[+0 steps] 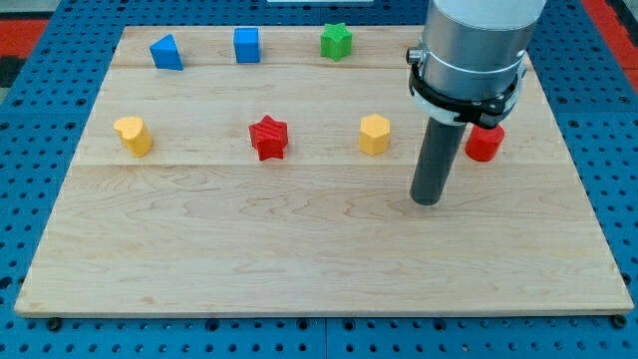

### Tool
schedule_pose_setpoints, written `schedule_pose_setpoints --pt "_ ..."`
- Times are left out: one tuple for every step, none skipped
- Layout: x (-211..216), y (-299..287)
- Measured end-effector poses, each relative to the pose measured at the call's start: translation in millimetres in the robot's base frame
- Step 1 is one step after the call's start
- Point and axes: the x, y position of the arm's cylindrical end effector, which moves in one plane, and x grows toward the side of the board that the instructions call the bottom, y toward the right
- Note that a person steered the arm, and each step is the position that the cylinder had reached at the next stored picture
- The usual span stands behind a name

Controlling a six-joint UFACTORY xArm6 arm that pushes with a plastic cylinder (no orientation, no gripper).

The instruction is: Move the green star to the top of the yellow hexagon

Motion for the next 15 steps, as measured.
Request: schedule_pose_setpoints --pt "-31 17" --pt "-38 12" --pt "-61 3" --pt "-72 -65" --pt "-117 -102" --pt "-169 -82" --pt "-184 -59" --pt "-197 -42" --pt "-233 -49" --pt "-219 -110" --pt "-218 -99" --pt "-238 -59" --pt "-274 -45" --pt "-282 -50" --pt "-281 -95"
